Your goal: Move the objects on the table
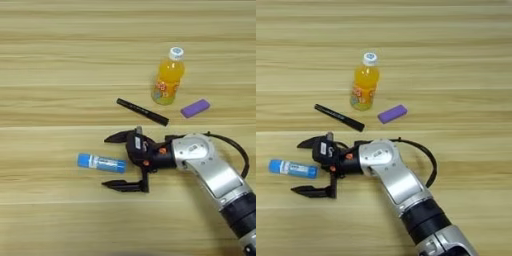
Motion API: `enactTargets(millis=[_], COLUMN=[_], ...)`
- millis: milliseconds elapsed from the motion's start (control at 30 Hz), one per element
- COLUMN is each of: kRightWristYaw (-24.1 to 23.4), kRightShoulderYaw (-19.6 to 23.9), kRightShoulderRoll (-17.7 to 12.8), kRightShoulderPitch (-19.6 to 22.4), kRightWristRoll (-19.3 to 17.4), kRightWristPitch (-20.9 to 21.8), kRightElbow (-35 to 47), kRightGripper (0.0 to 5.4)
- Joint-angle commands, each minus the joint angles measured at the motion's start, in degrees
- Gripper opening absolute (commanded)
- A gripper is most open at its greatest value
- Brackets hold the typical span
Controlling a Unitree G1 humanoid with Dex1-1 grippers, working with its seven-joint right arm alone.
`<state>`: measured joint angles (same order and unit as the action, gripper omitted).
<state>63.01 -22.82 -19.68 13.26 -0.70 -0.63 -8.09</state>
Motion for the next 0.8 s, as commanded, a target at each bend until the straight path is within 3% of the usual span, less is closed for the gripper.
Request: enactTargets(millis=[33, 100, 500, 800], kRightWristYaw=[-1.93, -2.1, -1.65, -1.75], kRightShoulderYaw=[0.61, 0.3, -0.83, -1.09], kRightShoulderRoll=[0.08, 0.23, 0.62, 0.69], kRightShoulderPitch=[4.18, 4.4, 5.0, 4.88], kRightWristRoll=[0.65, 1.31, 2.38, 2.81], kRightWristPitch=[0.88, 0.58, -0.18, 0.2], kRightElbow=[0.75, 0.13, -2.25, -2.59], kRightGripper=[5.37, 5.37, 4.19, 3.09])
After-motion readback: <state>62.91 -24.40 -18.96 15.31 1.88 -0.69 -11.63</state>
